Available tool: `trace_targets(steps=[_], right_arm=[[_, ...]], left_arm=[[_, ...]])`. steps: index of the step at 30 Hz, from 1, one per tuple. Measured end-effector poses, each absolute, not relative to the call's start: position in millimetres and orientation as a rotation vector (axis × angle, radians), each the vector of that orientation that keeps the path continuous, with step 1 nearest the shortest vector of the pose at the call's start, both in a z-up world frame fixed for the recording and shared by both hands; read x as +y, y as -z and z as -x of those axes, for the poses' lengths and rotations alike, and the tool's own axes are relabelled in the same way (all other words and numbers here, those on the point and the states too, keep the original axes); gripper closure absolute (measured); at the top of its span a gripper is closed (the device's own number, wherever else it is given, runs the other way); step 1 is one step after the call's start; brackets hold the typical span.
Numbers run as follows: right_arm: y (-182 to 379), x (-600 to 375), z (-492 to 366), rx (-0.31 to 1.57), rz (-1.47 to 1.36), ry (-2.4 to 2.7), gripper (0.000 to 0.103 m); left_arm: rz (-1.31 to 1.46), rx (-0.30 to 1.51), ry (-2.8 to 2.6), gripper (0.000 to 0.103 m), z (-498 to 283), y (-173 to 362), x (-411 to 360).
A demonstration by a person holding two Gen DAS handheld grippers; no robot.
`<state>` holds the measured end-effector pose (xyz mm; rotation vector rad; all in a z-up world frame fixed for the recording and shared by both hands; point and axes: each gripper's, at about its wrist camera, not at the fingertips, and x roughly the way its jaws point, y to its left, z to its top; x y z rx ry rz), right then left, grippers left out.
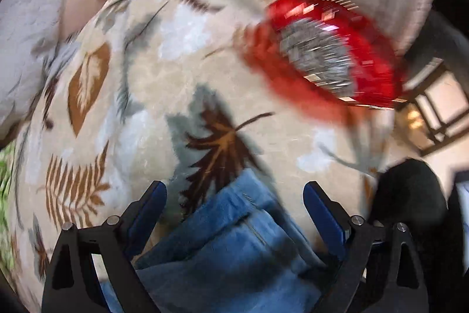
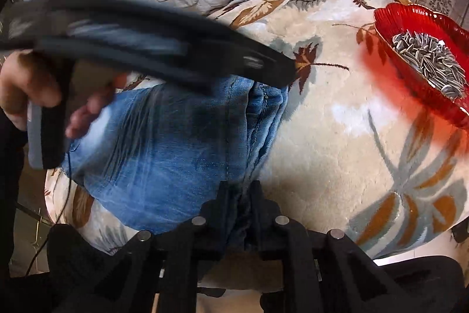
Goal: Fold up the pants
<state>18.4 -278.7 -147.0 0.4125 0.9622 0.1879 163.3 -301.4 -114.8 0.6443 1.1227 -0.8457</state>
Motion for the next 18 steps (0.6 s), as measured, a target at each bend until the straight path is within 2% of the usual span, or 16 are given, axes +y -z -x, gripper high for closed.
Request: trace_targets(steps=[1, 2, 3, 7, 12, 18], right_arm=[[148.3, -279.4, -19.6, 0.961, -0.416, -0.189, 0.088], [148.6, -279.7, -19.6, 0.960, -0.417, -0.189, 0.088], [149.0, -279.8, -19.2, 0.959, -0.419, -0.191, 0.088], [150.8, -279.9, -21.3, 0.957, -0.417, -0.189, 0.089], [141.2, -278.5, -15.8, 0.937, -0.412, -0.172, 0.092], [103.9, -263.9, -5.6, 0.870, -0.387, -0.193, 0.094]], left_arm=[[-0.648, 1.136, 0.835, 0.016, -164.3, 120.0, -303.4], [-0.657, 1.151, 0.835, 0.054, -164.1, 126.2, -305.2], [-0.661, 1.185, 0.849, 0.075, -163.8, 133.0, -306.5], [-0.657, 1.166, 0.866, 0.082, -157.7, 130.3, -301.7], [-0.580, 1.160, 0.913, 0.082, -159.6, 108.5, -285.2], [-0.474, 1.117, 0.961, 0.082, -160.7, 67.8, -246.5]])
